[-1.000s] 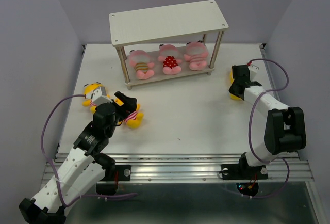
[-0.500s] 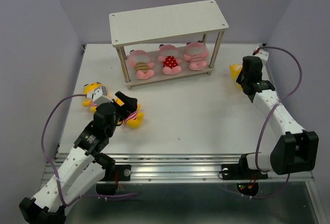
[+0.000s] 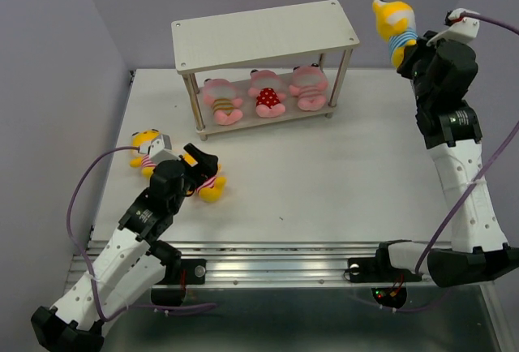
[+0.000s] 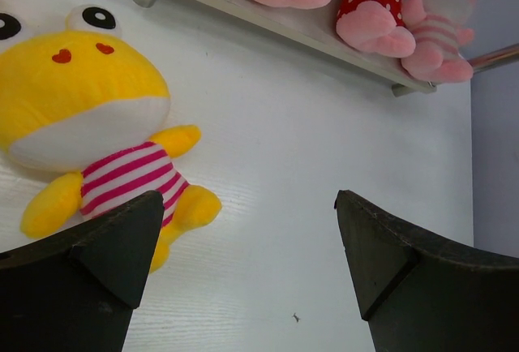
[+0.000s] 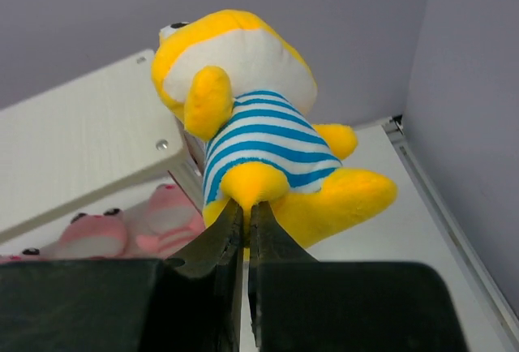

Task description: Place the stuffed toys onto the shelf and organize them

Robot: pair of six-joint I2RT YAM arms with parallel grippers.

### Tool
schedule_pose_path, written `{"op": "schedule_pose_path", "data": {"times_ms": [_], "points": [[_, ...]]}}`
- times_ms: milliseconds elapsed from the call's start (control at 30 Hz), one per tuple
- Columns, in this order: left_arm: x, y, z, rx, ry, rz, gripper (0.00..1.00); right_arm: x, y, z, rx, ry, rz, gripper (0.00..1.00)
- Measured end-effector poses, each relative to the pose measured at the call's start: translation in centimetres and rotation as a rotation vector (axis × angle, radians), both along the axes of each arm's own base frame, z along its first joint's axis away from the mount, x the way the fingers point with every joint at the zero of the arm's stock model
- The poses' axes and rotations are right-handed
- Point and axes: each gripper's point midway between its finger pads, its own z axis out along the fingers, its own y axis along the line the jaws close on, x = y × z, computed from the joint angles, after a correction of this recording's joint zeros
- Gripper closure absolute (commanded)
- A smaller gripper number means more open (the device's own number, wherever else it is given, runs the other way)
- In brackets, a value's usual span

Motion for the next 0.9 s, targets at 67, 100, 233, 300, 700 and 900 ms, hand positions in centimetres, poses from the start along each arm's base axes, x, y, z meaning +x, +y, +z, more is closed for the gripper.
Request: {"op": "schedule_pose_path", "data": {"times_ms": [67,100,233,300,700,900], "points": [[0.0,0.0,0.1,-0.001,-0.002,0.000,0.01,-0.3,0.4,2.8,0.001,-0.054,0.029,0.99],[0.0,0.0,0.1,-0.002,-0.004,0.000,0.01,-0.3,0.9,4.2,0.002,-0.082,0.058,0.99],[-0.1,0.1,0.3,-0.007,-0.011,0.000,0.01,0.9,2.9,7.6,0.006,-0.147,0.161,0.99],[-0.1,0.1,0.3,-0.007,-0.012,0.001,0.01,2.1,3.9,8.0,0.014,-0.152,0.202,0.99],[-0.5,0.4,0.8,-0.022,-0.026,0.009,0.01,8.4,14.7,2.5,-0.014,-0.011,0.336,0.99],[-0.8,0.6,0.9,-0.028,-0.025,0.016,0.01,8.8,16.9,0.9,-0.055,0.020,0.280,0.99]]}}
